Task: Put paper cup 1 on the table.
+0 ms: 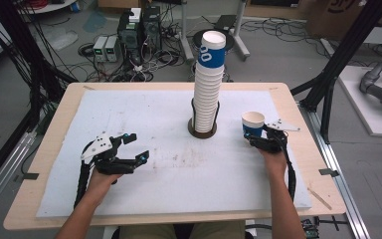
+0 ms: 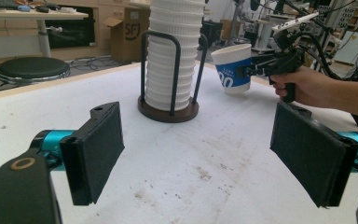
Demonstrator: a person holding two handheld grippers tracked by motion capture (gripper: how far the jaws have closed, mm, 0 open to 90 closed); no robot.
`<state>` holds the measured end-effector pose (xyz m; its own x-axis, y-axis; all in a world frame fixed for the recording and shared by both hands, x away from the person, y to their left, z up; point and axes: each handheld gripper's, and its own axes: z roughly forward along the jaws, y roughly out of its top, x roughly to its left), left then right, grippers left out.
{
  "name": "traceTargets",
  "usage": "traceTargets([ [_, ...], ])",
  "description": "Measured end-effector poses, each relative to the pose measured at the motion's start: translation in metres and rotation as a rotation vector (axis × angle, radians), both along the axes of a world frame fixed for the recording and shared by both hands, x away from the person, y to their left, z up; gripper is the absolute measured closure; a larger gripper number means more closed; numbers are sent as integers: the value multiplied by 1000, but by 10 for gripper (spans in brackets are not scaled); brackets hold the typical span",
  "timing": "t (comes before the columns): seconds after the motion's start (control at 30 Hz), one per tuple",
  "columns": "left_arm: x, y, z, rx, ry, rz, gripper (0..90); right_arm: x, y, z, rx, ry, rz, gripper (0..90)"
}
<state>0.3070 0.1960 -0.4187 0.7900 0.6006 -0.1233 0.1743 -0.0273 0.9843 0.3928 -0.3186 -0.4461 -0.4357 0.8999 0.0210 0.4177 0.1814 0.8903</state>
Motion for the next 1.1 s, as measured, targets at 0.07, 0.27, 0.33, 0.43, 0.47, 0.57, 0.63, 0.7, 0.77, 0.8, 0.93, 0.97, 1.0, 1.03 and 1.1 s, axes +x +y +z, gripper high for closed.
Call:
traceTargets([
  [0.07,0,0,0,1,0,2,170,-1,-2,1,-6,13,7,265],
  [0.27,0,-1,-1,7,4,-1,171,-6,-6,4,-24,51,15,255],
  [0.33,0,-2,-1,8,7,-2,171,-7,-6,5,-23,58,17,250],
  [0.43,-1,-1,0,7,4,-1,173,-7,-6,5,-21,67,26,241],
  [0.47,-1,-1,-1,8,5,0,173,-8,-6,5,-20,72,24,237],
  [0.57,0,-2,-1,7,7,-1,173,-8,-7,5,-6,88,33,199],
  [0.63,0,-2,-1,11,6,-2,174,-9,-5,6,-12,91,46,198],
  [0.7,0,-1,-1,10,6,-2,174,-9,-4,6,-19,94,36,198],
  [0.77,-1,-1,0,2,8,2,174,-10,-5,6,-13,109,32,198],
  [0.8,0,0,0,4,5,2,174,-11,-6,6,-12,109,36,198],
  [0.93,0,0,0,0,5,2,174,-20,-11,4,-23,88,51,191],
  [0.97,0,-1,-1,-1,8,1,174,-23,-13,3,-21,96,57,188],
  [1.0,0,-1,0,1,6,2,174,-26,-16,3,-18,107,60,188],
  [1.03,0,-1,0,1,6,2,174,-28,-19,2,-12,110,64,188],
  [1.1,0,-1,0,1,1,4,174,-34,-23,3,-4,118,59,188],
])
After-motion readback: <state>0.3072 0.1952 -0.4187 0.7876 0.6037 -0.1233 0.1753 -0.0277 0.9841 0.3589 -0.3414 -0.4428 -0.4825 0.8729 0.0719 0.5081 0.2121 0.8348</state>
